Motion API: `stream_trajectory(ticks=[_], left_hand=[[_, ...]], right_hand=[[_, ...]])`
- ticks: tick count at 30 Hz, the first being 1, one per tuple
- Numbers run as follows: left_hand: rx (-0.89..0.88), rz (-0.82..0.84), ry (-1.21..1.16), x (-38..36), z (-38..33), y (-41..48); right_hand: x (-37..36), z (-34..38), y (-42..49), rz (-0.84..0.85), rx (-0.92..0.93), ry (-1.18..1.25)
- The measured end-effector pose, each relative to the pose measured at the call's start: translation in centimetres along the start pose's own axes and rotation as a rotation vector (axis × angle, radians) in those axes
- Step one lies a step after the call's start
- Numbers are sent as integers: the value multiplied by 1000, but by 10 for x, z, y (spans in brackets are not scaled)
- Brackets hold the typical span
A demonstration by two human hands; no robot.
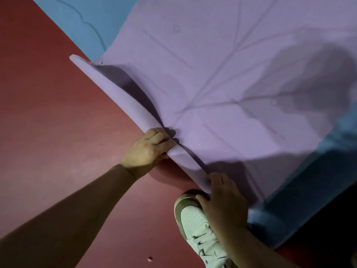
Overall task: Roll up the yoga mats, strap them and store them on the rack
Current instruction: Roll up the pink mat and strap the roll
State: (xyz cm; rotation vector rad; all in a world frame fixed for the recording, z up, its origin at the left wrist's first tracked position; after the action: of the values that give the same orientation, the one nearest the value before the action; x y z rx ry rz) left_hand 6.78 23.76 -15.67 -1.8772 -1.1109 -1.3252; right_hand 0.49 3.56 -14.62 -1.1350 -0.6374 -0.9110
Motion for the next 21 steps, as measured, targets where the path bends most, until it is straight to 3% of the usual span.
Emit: stream_trajectory(ticks=[11, 15, 17, 21], left_hand=[[-210, -75, 241, 1, 5, 23], [-137, -64, 438, -4, 14, 16], [-108, -73, 419, -3, 17, 17], [-217, 1, 268, 1, 21, 36]], right_hand=[[-2, -5, 7, -90, -21, 20], [5, -3, 8, -111, 26, -4], [7, -2, 9, -103, 37, -1], [17, -11, 8, -86, 23, 101]])
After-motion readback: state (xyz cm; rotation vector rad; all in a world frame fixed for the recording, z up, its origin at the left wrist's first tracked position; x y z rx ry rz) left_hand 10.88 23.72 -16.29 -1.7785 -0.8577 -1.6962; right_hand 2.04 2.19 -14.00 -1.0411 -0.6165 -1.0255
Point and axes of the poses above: each hand's wrist, its own y-axis towards the middle knuckle, its own x-axis out of the back of the hand, z = x × y, the point moved 8 cm from there along y, towards the middle knuckle, and after that the axes turned 3 degrees about y, right-handed, at the moved point
